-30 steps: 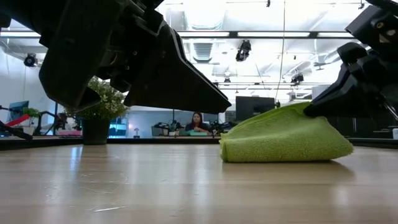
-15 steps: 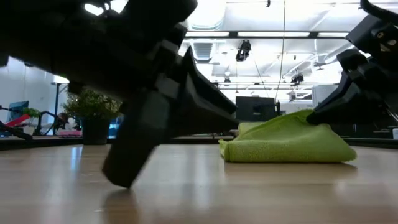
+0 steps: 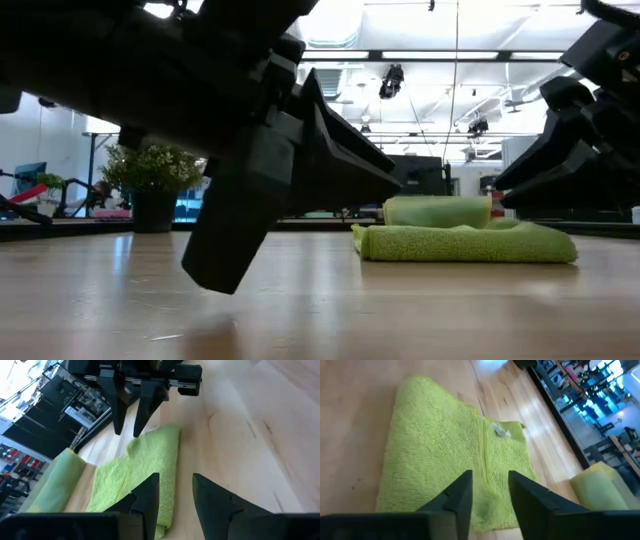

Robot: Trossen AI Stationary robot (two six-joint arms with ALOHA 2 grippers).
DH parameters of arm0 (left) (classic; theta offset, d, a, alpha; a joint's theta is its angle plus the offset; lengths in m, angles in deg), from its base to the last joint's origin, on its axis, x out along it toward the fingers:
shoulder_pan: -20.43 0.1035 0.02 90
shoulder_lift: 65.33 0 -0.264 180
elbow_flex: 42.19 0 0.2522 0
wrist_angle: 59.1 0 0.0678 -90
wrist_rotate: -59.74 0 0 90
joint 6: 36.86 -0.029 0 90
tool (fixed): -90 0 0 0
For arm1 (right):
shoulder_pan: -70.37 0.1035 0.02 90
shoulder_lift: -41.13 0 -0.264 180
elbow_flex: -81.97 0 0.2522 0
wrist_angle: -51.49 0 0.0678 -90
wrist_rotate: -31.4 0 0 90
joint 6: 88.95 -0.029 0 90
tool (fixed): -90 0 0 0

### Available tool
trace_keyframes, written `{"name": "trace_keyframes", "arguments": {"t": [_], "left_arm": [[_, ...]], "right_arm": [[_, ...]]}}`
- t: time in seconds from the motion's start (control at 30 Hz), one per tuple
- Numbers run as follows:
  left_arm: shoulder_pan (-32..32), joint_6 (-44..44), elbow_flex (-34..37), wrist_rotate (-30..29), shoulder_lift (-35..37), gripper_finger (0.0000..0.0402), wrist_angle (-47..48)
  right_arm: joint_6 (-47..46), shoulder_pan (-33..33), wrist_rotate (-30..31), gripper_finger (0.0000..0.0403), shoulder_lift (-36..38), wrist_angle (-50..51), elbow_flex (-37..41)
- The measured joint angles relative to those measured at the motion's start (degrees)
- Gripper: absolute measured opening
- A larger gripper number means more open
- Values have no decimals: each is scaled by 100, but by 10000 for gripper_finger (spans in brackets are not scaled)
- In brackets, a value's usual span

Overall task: Roll microfiber towels into tight, uniform cylinder then place into a basket
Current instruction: Roll the green microfiber towel

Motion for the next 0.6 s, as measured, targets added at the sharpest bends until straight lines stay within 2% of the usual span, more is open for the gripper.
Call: {"name": "trace_keyframes", "arguments": {"t": [0.17,0.33,0.47,0.6], "left_arm": [[-11,97,-1,-2,0,102,-16],[-15,113,-13,-11,55,102,199],[-15,96,-67,116,271,102,884],[-20,-203,-197,228,315,103,1586]], "right_arm": [[147,87,46,152,69,3,-51],[850,305,-233,158,161,20,-165],[1616,548,-443,155,243,17,-280],[1985,684,-683,159,256,14,-391]]}}
